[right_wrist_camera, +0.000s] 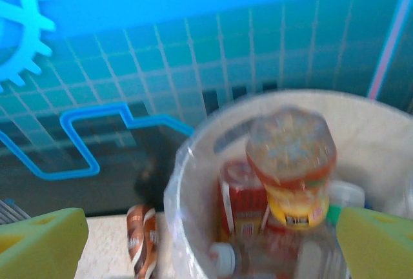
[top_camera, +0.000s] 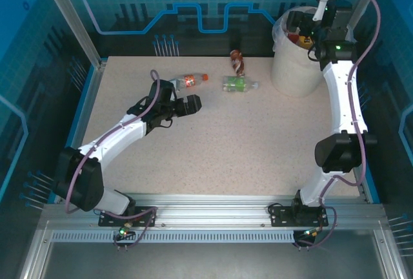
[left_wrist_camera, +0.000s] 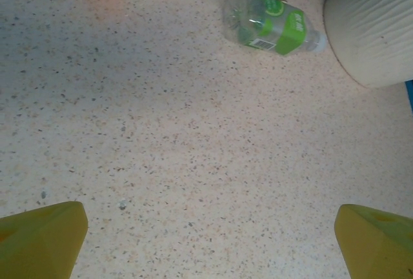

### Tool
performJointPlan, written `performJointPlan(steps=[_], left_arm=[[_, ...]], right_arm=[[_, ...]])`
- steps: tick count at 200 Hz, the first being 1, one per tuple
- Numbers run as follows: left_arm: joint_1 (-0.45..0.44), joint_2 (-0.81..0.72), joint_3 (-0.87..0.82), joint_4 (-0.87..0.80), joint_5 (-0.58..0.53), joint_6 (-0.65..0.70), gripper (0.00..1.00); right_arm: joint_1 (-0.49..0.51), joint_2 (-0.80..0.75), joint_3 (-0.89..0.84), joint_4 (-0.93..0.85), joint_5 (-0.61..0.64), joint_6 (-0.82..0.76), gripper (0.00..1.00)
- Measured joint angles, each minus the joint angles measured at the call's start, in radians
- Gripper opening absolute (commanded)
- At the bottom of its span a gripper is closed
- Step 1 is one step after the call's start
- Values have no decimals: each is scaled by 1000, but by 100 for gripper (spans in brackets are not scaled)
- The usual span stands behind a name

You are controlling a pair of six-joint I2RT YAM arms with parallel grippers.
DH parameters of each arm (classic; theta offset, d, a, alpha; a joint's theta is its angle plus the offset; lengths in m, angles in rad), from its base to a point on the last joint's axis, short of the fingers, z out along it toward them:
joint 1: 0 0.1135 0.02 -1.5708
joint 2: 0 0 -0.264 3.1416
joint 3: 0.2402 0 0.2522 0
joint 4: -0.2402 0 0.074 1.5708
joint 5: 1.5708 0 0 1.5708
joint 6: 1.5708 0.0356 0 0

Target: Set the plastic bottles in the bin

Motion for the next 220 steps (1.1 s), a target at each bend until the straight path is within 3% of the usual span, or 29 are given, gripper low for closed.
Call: performJointPlan(steps=[58,110,152,192,220], left_arm=[[21,34,43,-32,-26,0,99],[21,45,44,-45,-26,0,99],[26,45,44,-47,-51,0,99],[77,85,84,-45,-97,5,99],[119,165,193,-34,-130,37,99]], right_arm=[[-34,-43,-61,-68,-30,123,99],[-149,52,-49,69,-33,375,94],[-141,153,-42,167,15,484,92],[-109,191,-17,201,127,507,83],[-109,220,-17,218,141,496,72]])
